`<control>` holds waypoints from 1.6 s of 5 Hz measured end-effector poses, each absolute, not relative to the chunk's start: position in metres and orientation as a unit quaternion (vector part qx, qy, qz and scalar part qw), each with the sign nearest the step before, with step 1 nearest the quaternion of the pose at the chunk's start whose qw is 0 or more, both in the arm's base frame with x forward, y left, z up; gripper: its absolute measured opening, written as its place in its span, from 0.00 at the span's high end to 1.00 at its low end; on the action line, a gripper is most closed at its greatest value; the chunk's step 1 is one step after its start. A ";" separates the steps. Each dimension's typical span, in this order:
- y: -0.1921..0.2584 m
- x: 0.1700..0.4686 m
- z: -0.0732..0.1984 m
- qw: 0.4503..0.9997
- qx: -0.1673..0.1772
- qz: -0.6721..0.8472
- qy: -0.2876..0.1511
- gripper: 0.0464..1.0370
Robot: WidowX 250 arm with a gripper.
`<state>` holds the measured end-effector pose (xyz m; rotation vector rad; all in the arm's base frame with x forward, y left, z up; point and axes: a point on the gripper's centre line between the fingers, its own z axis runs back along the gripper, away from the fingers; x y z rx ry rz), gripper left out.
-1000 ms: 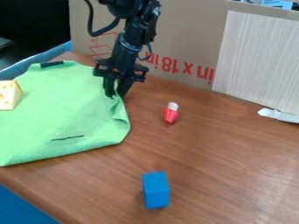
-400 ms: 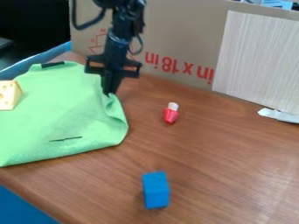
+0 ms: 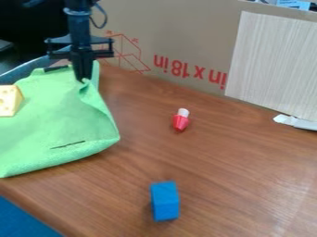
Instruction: Fold the clothes from top left and buttom left to center
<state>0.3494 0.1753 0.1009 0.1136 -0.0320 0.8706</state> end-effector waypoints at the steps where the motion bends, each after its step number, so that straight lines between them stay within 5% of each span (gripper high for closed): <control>1: 0.193 0.339 0.107 0.908 0.050 0.415 -0.004 0.99; 5: 0.235 0.278 0.145 0.907 0.049 0.419 -0.007 0.99; 8: 0.262 0.256 0.144 0.893 0.103 0.439 -0.003 0.99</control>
